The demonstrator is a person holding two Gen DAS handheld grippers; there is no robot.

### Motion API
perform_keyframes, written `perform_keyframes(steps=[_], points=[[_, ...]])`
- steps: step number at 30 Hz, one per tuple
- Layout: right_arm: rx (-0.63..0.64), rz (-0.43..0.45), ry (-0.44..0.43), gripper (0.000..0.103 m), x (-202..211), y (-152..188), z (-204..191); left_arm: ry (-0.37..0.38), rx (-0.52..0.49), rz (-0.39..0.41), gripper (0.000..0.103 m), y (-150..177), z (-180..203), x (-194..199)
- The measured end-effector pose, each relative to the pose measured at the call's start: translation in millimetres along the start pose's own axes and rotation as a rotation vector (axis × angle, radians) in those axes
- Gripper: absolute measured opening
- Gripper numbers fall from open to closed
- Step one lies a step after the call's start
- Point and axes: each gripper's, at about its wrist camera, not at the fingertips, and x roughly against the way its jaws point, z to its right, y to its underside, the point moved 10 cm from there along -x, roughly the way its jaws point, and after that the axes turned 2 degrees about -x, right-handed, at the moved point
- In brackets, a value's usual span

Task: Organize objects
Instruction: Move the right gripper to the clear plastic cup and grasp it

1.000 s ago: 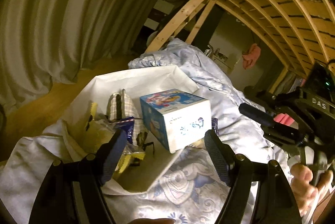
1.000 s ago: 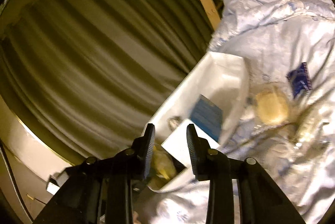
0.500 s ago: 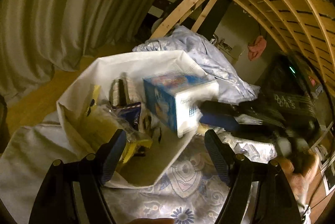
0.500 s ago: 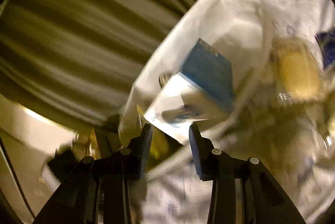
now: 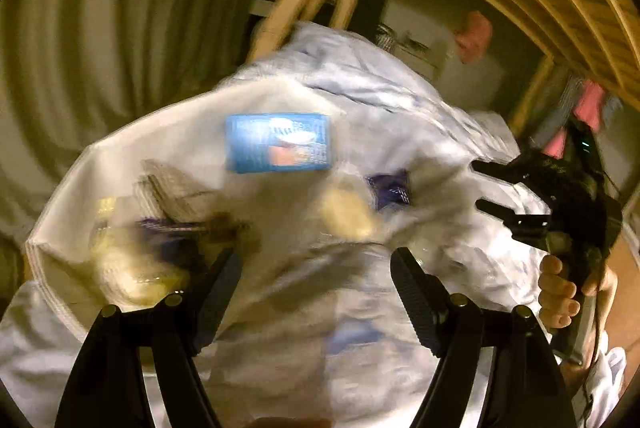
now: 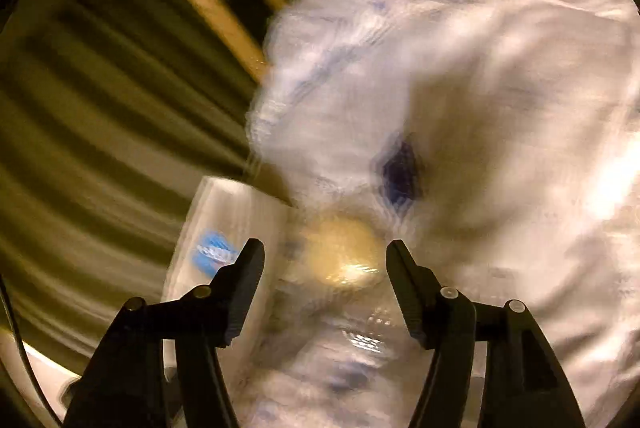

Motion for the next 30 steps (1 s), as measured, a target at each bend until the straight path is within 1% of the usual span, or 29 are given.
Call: perform_keyframes(steps=[3, 4, 6, 8, 9, 11, 12, 13, 14, 15, 17, 20, 21, 24, 26, 27, 28, 29, 30], points=[[0.053, -0.095, 0.171, 0.063, -5, 11, 41, 0.050, -0.040, -0.055, 0.076, 2, 38, -22], [0.069, -0.126, 0.209, 0.063, -8, 17, 50, 0.059, -0.048, -0.071, 0.076, 3, 47, -29], [0.092, -0.190, 0.281, 0.062, -11, 24, 65, 0.040, -0.082, -0.098, 0.076, 4, 63, -41], [0.108, -0.214, 0.331, 0.058, -14, 27, 73, -0.003, -0.141, -0.106, 0.076, 4, 75, -49], [0.107, -0.218, 0.335, 0.057, -15, 27, 76, -0.018, -0.172, -0.114, 0.076, 4, 81, -53], [0.099, -0.257, 0.301, 0.056, -22, 33, 78, -0.024, -0.222, -0.138, 0.076, 5, 92, -61], [0.098, -0.287, 0.286, 0.051, -25, 35, 89, -0.016, -0.245, -0.155, 0.076, 7, 98, -65], [0.097, -0.311, 0.270, 0.050, -28, 38, 88, 0.002, -0.273, -0.181, 0.076, 9, 106, -73], [0.094, -0.331, 0.236, 0.046, -30, 41, 89, 0.021, -0.304, -0.207, 0.076, 9, 113, -81], [0.088, -0.333, 0.205, 0.042, -33, 39, 89, 0.033, -0.326, -0.224, 0.076, 13, 117, -86], [0.071, -0.318, 0.140, 0.042, -35, 36, 88, 0.050, -0.382, -0.265, 0.076, 16, 125, -101], [0.061, -0.285, 0.098, 0.042, -26, 30, 95, 0.061, -0.459, -0.337, 0.075, 23, 134, -129], [0.042, -0.256, 0.073, 0.042, -20, 24, 99, 0.071, -0.471, -0.354, 0.071, 25, 137, -136], [-0.008, -0.179, 0.034, 0.042, -1, 10, 110, 0.094, -0.495, -0.404, 0.070, 31, 143, -152], [-0.031, -0.137, 0.010, 0.042, 7, 3, 113, 0.073, -0.496, -0.453, 0.055, 38, 140, -166], [-0.040, -0.119, -0.012, 0.042, 15, 2, 114, 0.038, -0.498, -0.480, 0.045, 42, 137, -175], [-0.045, -0.107, -0.029, 0.042, 11, -2, 115, 0.003, -0.503, -0.496, 0.041, 46, 133, -181], [-0.047, -0.095, -0.047, 0.042, 16, -4, 114, -0.023, -0.505, -0.494, 0.040, 49, 130, -184], [-0.049, -0.079, -0.070, 0.042, 20, -5, 111, -0.031, -0.503, -0.483, 0.038, 50, 129, -181]])
